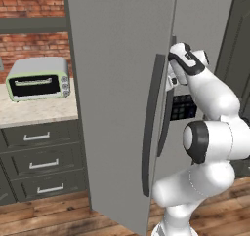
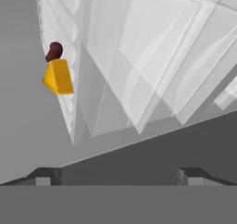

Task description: Retrieve the sausage and cheese from the fridge and place them on the cutting board on the counter.

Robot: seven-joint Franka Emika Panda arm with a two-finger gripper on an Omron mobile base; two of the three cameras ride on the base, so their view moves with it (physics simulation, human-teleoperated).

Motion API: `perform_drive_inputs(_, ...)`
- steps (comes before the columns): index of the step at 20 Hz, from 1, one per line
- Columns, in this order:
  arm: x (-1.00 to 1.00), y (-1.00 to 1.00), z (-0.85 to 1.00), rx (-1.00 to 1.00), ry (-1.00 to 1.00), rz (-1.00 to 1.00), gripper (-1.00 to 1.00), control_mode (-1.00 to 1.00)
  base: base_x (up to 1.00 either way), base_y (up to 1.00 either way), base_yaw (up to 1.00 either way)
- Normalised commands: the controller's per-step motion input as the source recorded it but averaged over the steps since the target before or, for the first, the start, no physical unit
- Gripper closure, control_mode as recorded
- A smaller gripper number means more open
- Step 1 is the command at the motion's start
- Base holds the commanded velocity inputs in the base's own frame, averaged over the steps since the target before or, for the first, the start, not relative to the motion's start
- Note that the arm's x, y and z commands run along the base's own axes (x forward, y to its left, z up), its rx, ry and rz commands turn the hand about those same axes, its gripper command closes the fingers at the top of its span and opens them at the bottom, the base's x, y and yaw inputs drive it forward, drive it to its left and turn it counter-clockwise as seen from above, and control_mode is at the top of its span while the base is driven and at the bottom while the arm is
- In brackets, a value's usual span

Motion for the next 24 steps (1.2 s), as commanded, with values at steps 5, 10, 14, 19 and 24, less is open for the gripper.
perform_drive_inputs(5,-0.39,0.45,0.01,0.05,0.00,0.02,-1.00,-1.00,0.00,0.00,0.00)
perform_drive_inputs(10,-0.48,0.69,0.00,0.03,0.00,0.07,-1.00,-1.00,0.00,0.00,0.00)
perform_drive_inputs(14,-0.48,0.84,0.04,0.00,0.00,0.08,-1.00,-1.00,0.00,0.00,0.00)
perform_drive_inputs(19,-0.37,0.92,0.07,0.00,0.01,0.12,-1.00,-1.00,0.00,0.00,0.00)
perform_drive_inputs(24,-0.17,0.93,0.05,0.00,0.04,0.16,-1.00,-1.00,0.00,0.00,0.00)
